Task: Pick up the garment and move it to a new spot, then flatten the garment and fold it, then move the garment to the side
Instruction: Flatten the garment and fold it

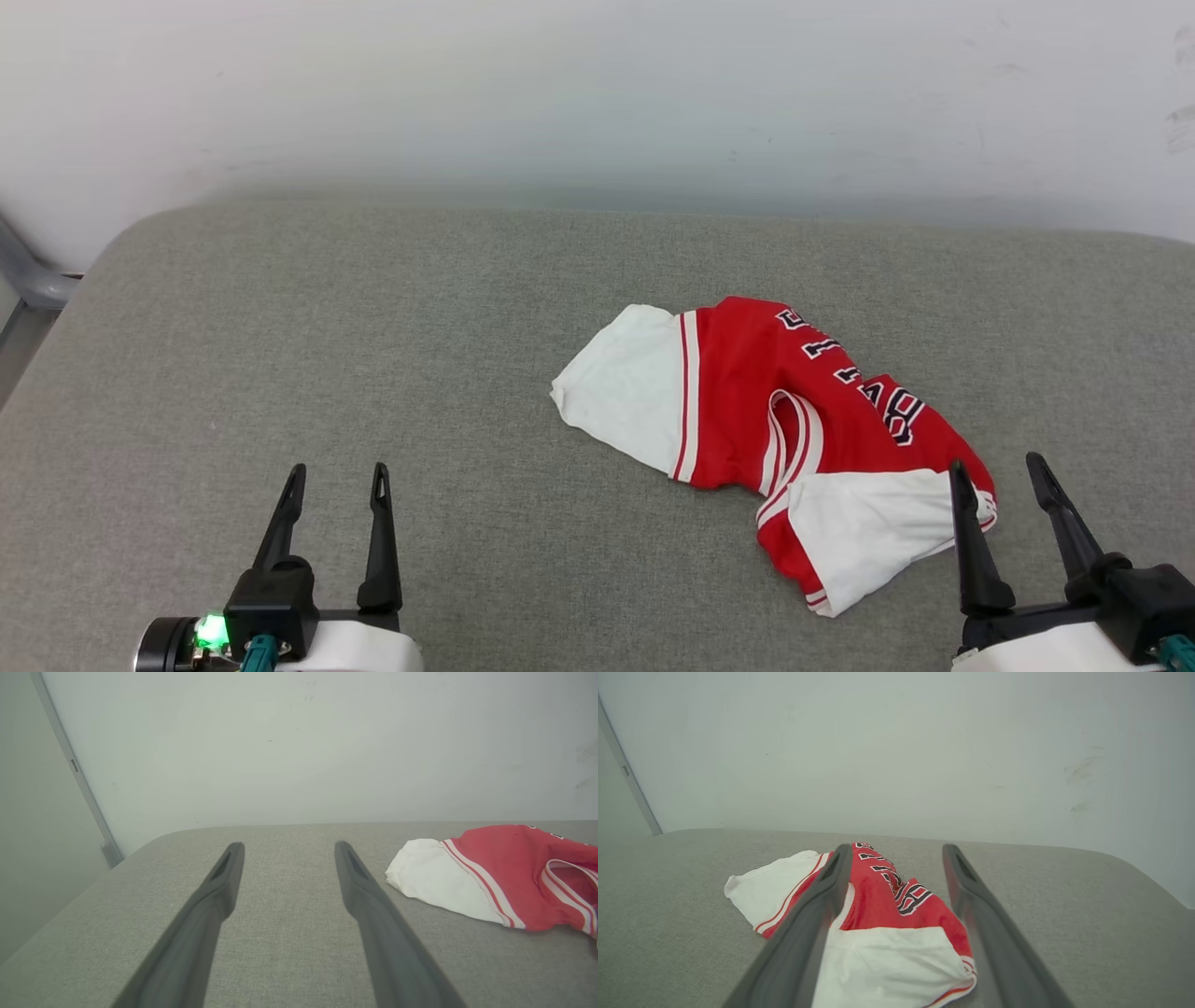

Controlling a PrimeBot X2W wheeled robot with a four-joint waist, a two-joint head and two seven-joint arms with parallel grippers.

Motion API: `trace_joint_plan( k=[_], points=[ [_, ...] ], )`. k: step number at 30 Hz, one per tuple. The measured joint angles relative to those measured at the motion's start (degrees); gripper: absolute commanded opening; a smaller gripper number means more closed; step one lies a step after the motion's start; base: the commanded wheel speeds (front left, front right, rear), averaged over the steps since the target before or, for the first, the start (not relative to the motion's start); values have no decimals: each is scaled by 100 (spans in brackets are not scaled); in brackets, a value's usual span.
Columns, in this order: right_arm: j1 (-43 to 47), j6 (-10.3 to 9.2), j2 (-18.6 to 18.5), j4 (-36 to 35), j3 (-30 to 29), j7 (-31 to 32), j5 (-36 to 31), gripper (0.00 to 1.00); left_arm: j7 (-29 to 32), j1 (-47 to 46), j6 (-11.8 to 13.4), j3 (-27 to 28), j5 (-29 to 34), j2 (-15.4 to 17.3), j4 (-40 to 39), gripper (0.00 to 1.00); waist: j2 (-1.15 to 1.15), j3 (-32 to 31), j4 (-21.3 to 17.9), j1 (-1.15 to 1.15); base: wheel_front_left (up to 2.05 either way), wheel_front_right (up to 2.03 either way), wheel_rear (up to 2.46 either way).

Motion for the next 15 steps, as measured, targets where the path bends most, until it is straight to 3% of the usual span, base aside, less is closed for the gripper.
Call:
trace_joint_plan(
  k=[15],
  points=[
    [46,0,0,46,-20,-1,12,100,0,88,-320,315,286,-263,114,100,0,-45,9,0,0,0,0]
  ],
)
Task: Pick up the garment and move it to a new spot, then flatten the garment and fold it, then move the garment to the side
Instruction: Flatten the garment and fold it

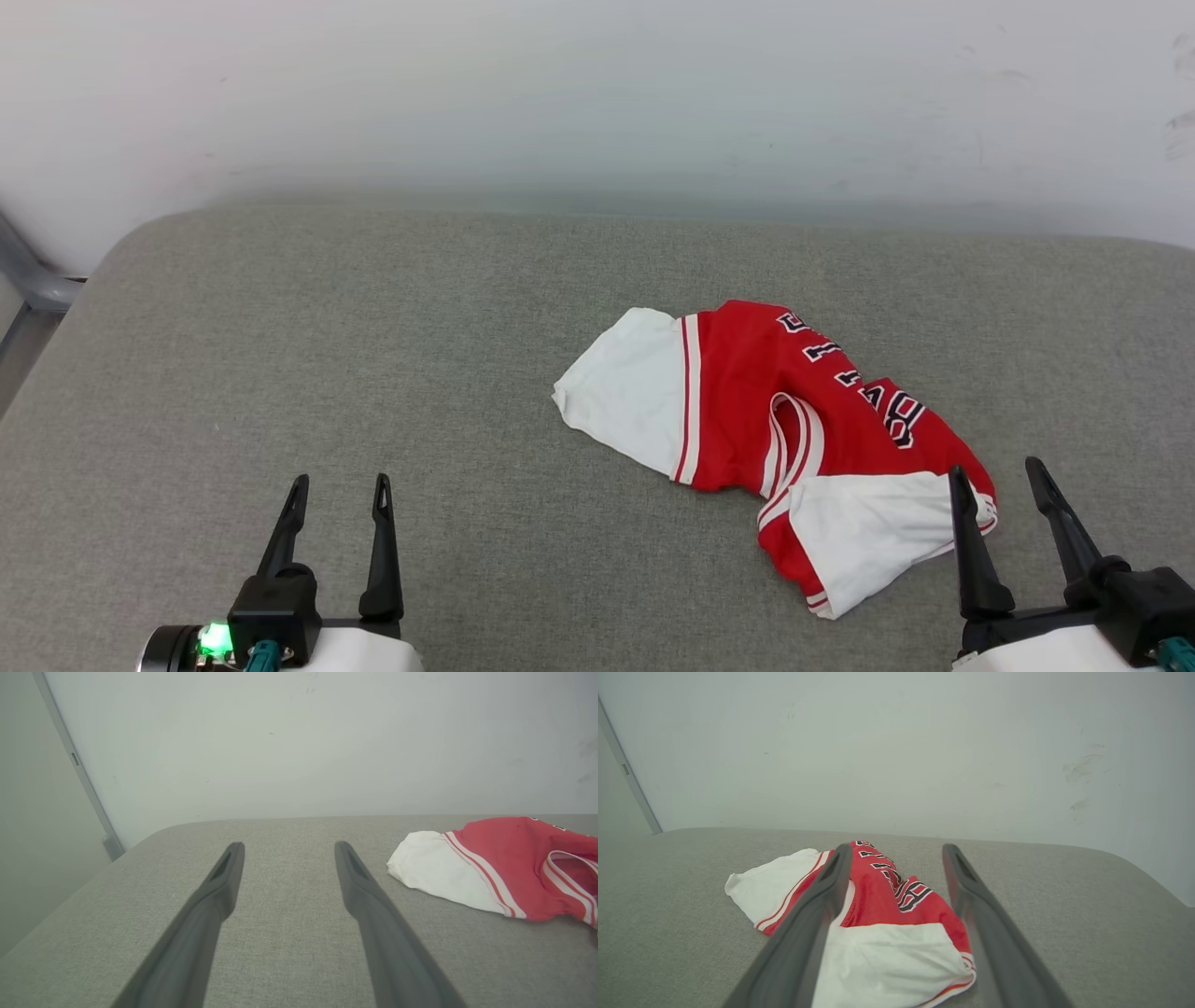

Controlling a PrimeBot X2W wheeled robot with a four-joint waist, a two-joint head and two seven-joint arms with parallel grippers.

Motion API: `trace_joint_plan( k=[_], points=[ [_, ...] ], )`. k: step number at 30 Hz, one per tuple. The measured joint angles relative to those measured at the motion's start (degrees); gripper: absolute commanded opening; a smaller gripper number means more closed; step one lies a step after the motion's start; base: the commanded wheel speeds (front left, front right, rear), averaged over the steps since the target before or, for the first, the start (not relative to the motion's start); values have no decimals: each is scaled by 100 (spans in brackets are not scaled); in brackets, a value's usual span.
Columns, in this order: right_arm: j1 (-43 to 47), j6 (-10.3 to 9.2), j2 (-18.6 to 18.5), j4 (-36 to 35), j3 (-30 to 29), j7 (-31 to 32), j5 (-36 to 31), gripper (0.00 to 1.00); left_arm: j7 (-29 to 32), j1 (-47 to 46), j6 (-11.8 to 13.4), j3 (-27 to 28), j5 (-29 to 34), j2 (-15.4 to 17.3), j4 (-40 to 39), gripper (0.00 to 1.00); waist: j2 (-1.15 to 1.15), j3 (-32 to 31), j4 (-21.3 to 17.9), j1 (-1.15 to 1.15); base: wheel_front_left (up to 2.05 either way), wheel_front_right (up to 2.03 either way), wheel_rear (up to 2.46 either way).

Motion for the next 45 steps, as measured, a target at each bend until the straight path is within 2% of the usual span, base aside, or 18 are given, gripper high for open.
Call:
trace_joint_plan(
  k=[9,13,15,23,28,31,34,41,45],
  points=[
    [-1,0,0,3,14,0,4,100,0,9,-102,75,58,-90,26,100,0,-30,-2,0,0,0,0],
    [-6,0,0,0,29,0,5,100,0,-106,-261,87,46,-101,40,100,0,-4,-14,0,0,0,0],
    [-25,0,0,-13,35,0,5,100,0,-294,-420,82,20,-85,64,100,0,26,-24,0,0,0,0],
    [-236,0,-1,-118,88,0,-13,100,0,-1668,-1001,-49,57,316,603,100,0,275,-110,1,0,0,0],
    [-393,0,-1,-238,135,0,-54,100,212,-2733,-1215,-318,-21,672,1118,100,0,542,-216,2,0,0,0],
    [-493,0,-2,-303,132,0,-55,100,650,-3378,-1263,-527,-319,824,1304,100,0,727,-298,2,0,0,0],
    [-622,0,-2,-378,155,0,-56,100,1365,-3905,-1287,-915,-801,1015,1486,100,0,924,-384,2,0,0,0],
    [-887,0,0,-508,216,0,-55,100,3438,-4926,-1293,-2036,-2192,1601,1725,100,0,1372,-589,2,0,0,0],
    [-987,0,0,-572,259,1,-53,100,4534,-5252,-1293,-2652,-2904,1781,1887,100,0,1581,-707,2,0,0,0]
  ],
)
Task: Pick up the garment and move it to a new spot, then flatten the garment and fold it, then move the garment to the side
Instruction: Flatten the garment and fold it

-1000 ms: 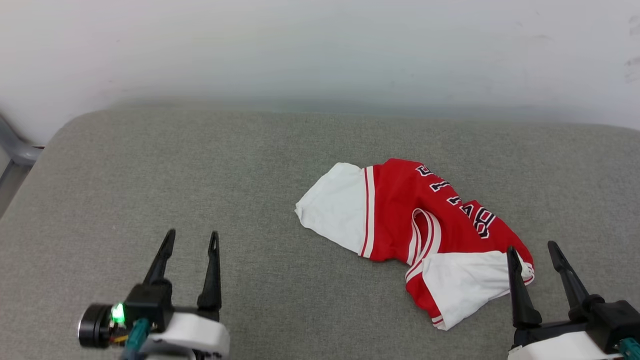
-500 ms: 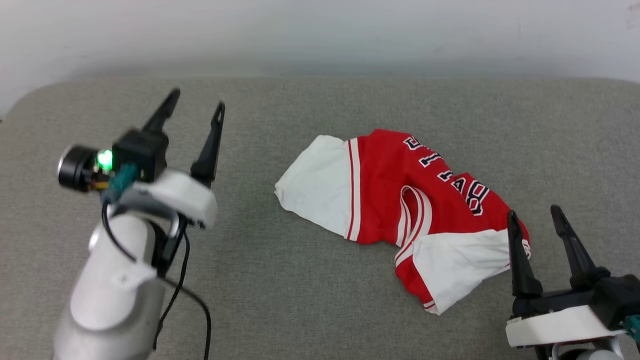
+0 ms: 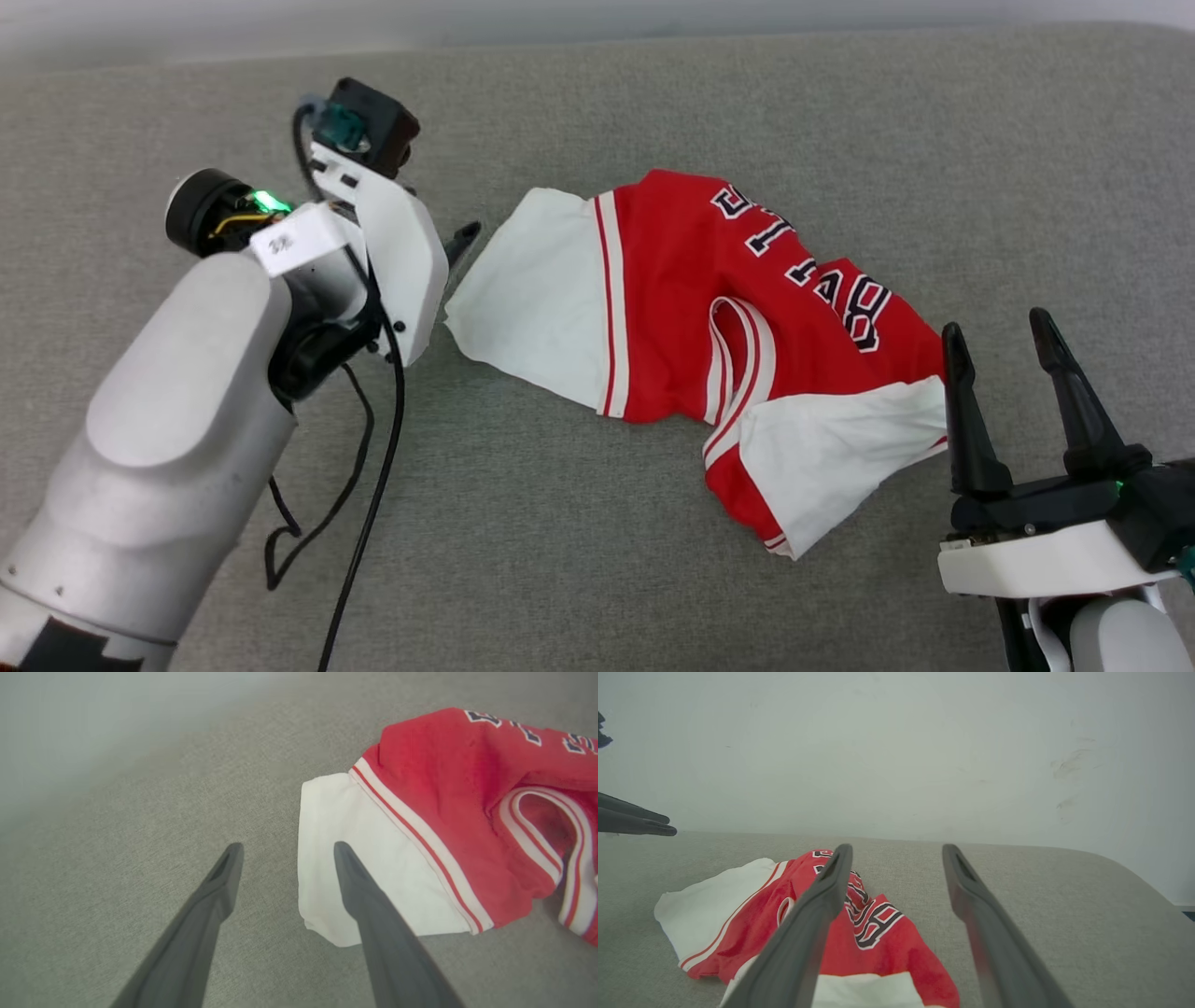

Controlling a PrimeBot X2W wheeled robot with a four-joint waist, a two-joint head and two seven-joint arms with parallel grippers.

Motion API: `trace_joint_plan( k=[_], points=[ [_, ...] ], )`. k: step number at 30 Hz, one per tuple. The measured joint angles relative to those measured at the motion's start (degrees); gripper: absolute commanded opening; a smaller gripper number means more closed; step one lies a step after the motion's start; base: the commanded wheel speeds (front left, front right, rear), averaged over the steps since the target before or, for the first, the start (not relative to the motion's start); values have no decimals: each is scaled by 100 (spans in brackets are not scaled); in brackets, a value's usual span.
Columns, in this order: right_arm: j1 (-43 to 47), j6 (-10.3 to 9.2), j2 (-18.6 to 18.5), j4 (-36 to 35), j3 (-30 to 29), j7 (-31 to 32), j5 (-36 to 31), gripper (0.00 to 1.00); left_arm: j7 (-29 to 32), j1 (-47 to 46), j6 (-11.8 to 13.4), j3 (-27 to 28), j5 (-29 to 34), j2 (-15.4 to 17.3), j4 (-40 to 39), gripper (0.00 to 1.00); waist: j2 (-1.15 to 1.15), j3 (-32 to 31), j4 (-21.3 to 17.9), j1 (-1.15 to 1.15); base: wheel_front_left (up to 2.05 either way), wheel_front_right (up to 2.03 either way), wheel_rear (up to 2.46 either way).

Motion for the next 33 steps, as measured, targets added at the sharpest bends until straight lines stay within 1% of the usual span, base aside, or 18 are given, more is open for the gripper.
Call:
trace_joint_plan(
  k=[2,4,8,11,15,20,21,22,23,27,31,33],
  points=[
    [-58,0,-1,-16,30,0,3,100,443,-215,0,-322,-203,137,76,100,0,95,-60,0,0,0,0],
    [-86,0,0,-27,48,-1,10,100,845,-362,0,-624,-446,197,157,100,0,186,-118,0,0,0,0],
    [-207,0,0,-57,83,0,47,100,1384,-615,0,-1182,-660,366,404,100,0,358,-227,0,0,0,0],
    [-269,0,0,-66,102,-1,63,100,1595,-737,0,-1526,-768,464,591,100,0,474,-307,-1,0,0,0],
    [-293,0,0,-66,127,0,103,100,1705,-842,0,-1789,-1005,509,814,100,0,593,-407,-2,0,0,0],
    [-346,0,0,-64,120,-1,118,100,1797,-993,11,-2239,-1301,649,831,100,0,655,-471,-2,0,0,0],
    [-346,0,0,-63,111,-1,118,100,1797,-1019,29,-2320,-1349,676,814,49,0,653,-469,-2,0,0,0],
    [-346,0,0,-62,100,0,118,100,1794,-1051,32,-2398,-1396,698,809,10,0,647,-463,-2,0,0,0],
    [-346,0,0,-59,83,-1,116,100,1774,-1069,32,-2465,-1445,720,803,0,0,637,-452,-2,0,0,0],
    [-343,0,0,-49,88,-1,105,100,1543,-1059,1,-2648,-1675,720,827,0,0,556,-377,-2,0,0,0],
    [-311,0,0,-24,111,-1,78,100,933,-997,0,-2638,-1796,723,853,0,0,405,-281,-2,0,0,0],
    [-253,0,1,-11,109,-1,63,100,609,-935,0,-2607,-1845,788,791,0,0,302,-238,-2,0,0,0]
  ],
)
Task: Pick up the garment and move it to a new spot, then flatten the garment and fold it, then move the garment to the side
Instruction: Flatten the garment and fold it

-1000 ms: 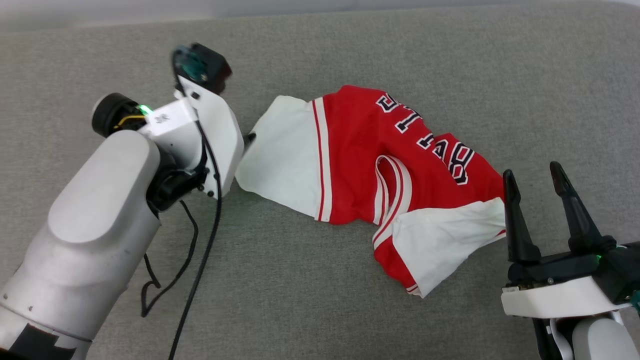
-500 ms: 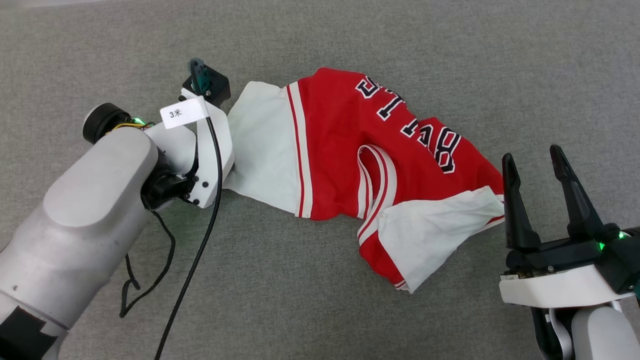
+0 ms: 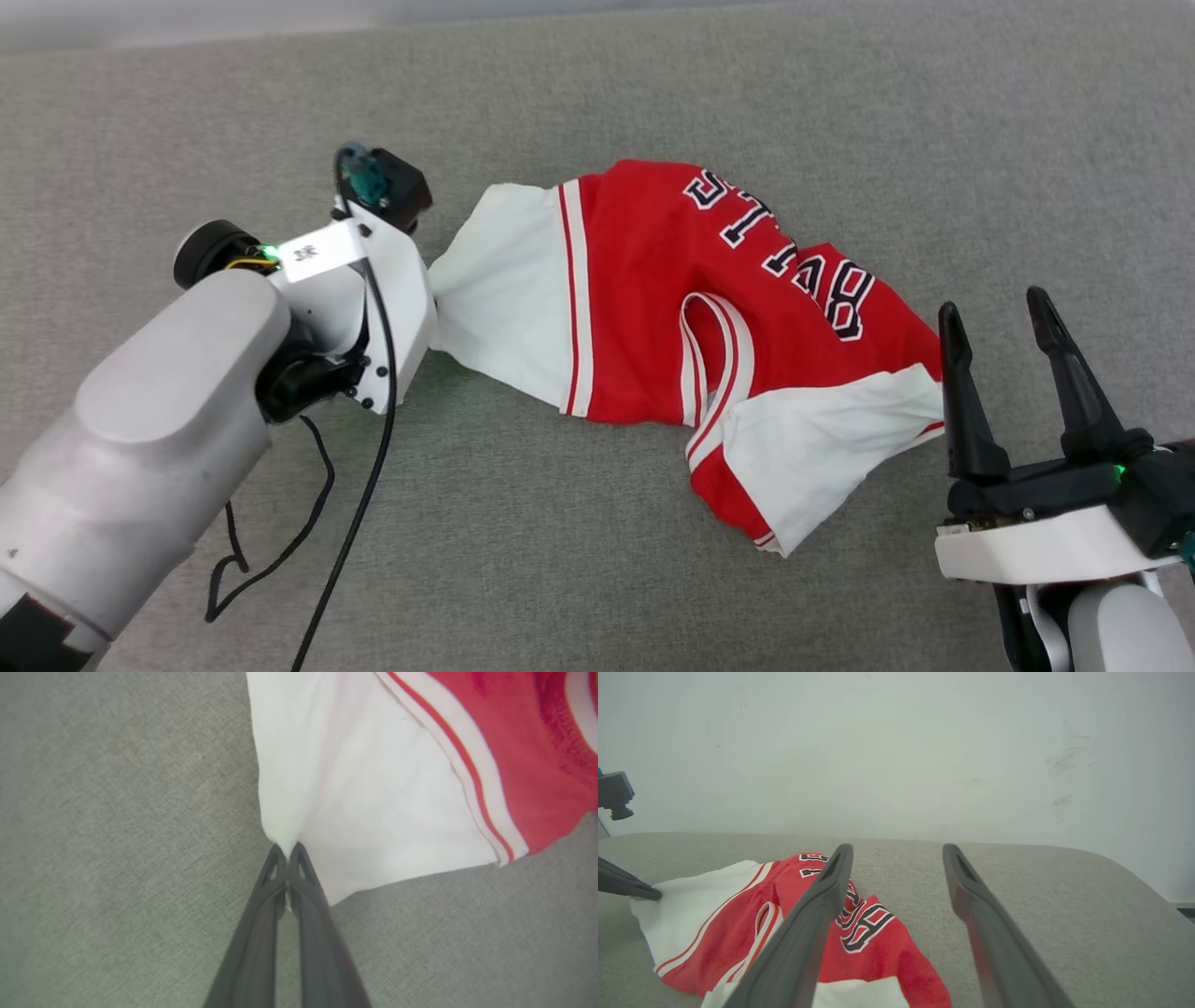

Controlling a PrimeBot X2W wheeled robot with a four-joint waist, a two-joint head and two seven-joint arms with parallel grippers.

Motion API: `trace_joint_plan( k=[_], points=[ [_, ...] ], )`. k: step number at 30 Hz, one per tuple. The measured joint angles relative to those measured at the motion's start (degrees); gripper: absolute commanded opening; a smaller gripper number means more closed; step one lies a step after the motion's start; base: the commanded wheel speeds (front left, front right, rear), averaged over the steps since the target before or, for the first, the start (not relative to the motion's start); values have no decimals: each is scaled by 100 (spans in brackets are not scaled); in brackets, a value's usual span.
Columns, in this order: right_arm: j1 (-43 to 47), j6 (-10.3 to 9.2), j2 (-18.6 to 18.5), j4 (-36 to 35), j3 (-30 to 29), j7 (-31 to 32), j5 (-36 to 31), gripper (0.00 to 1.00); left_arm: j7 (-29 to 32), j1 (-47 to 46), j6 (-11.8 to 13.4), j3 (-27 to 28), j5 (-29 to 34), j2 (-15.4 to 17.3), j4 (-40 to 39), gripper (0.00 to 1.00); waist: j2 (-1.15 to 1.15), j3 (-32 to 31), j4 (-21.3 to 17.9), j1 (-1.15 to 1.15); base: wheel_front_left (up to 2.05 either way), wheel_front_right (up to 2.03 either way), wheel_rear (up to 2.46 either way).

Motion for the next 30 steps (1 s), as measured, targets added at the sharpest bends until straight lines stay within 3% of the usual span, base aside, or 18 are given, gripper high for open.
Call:
trace_joint_plan(
  k=[6,15,24,25,26,30],
  points=[
    [221,0,-1,26,-55,1,-29,100,-583,343,24,278,-249,447,-190,0,0,-313,207,0,0,0,0],
    [337,0,-1,45,-78,0,-85,100,-733,1124,366,413,-471,1179,-183,0,0,-597,501,0,0,0,0],
    [337,0,-1,62,-65,0,-119,100,-881,1759,588,555,-878,1369,448,0,0,-608,500,0,0,0,0],
    [337,0,-1,68,-67,0,-120,100,-939,1781,588,563,-887,1347,510,27,0,-610,495,0,0,0,0],
    [337,0,-1,77,-70,0,-122,100,-1003,1800,591,565,-886,1307,576,100,0,-620,492,0,0,0,0],
    [414,0,-1,120,-112,1,-148,100,-1511,1877,612,623,-865,1047,748,100,0,-727,517,0,0,0,0]
  ],
)
